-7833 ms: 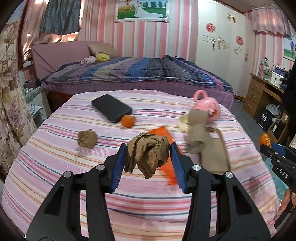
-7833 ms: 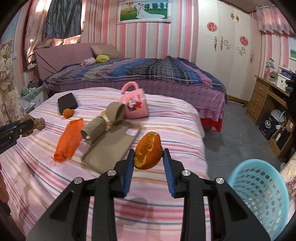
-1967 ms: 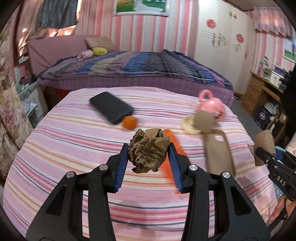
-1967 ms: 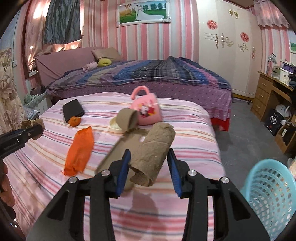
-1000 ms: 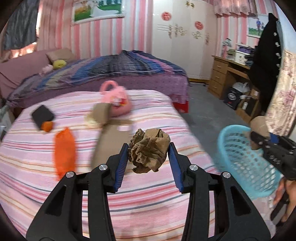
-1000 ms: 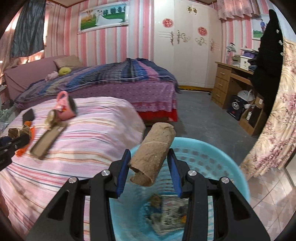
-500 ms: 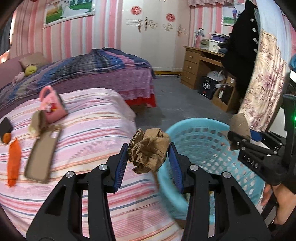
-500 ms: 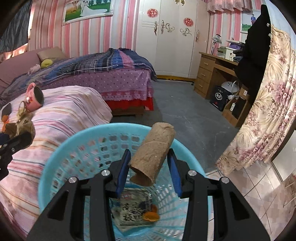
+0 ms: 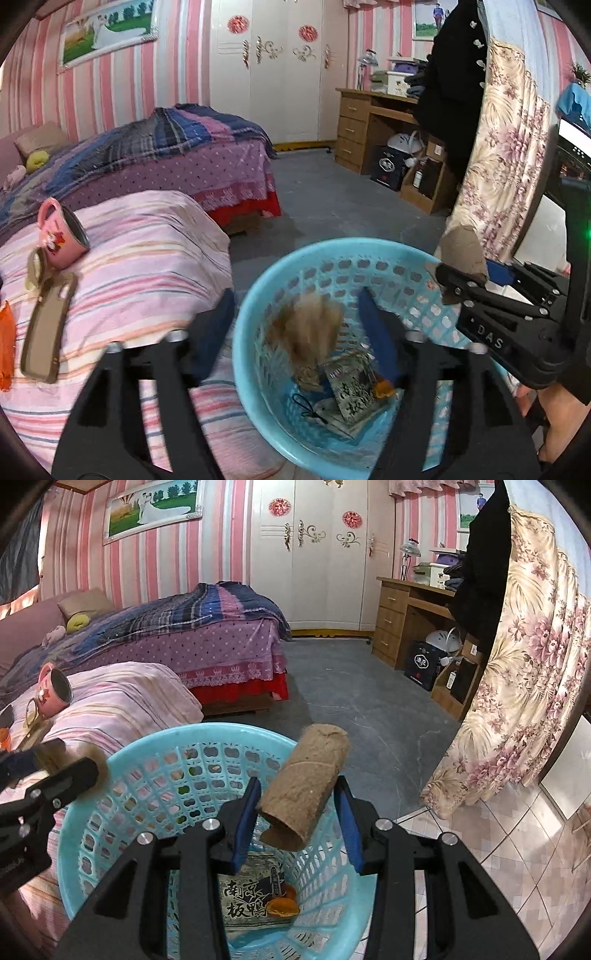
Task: Collect trash
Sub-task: 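Carry paper and tube over the blue basket and open both tools, then grasp the orange mesh bag with the left tool while the right tool grasps another cardboard tube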
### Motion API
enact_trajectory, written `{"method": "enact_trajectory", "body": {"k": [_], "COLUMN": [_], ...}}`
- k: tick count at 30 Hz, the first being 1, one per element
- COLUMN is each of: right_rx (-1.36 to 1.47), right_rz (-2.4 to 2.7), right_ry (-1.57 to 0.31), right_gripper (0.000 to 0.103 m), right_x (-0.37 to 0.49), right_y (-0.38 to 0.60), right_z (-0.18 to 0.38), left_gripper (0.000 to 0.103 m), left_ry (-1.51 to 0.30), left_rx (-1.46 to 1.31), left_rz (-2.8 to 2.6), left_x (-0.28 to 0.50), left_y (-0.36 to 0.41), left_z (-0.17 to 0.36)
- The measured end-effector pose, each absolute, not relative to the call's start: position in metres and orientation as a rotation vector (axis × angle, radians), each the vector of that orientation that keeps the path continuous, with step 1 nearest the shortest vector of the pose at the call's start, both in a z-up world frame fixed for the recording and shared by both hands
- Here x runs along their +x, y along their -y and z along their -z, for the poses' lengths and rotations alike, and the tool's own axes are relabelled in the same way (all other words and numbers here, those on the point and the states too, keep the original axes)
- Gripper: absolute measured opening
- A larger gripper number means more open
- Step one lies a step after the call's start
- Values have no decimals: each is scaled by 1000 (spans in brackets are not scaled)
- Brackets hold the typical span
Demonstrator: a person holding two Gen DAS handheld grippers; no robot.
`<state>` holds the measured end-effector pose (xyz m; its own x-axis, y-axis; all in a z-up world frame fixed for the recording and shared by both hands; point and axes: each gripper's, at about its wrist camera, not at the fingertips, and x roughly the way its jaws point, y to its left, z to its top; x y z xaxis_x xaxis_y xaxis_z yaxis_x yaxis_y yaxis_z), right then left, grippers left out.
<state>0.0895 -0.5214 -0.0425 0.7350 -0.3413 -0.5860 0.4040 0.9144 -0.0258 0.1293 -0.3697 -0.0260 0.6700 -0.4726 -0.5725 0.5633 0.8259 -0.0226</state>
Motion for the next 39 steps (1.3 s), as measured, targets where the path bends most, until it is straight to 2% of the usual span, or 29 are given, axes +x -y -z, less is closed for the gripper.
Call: {"method": "enact_trajectory", "body": {"k": [4,13,17,21,24,32,39], "right_rx": [114,109,113,126,140,128,116], "right_rz": [411,405,416,455,457,432,367], "right_ry": [-612,-605,-584,-563,-556,-544,-537], "right_gripper": [41,44,70,84,88,91,92], "right_x": [88,96,97,102,107,118,139], "right_y": [521,510,502,491,481,448,404], "right_z": [42,39,37,30,27,18,13], "left_gripper": [87,93,94,94,96,97,97], "left_ry": [-578,-577,-568,-555,-528,-506,-559], "left_rx": [152,107,97,86,98,92,98], "left_rz": [552,454,408,369,331,228,103], "left_x": [132,150,155,154,151,154,179], "left_y": [358,310,288,263,244,173,111], "left_z": [21,17,12,5,-2,-13,1]}}
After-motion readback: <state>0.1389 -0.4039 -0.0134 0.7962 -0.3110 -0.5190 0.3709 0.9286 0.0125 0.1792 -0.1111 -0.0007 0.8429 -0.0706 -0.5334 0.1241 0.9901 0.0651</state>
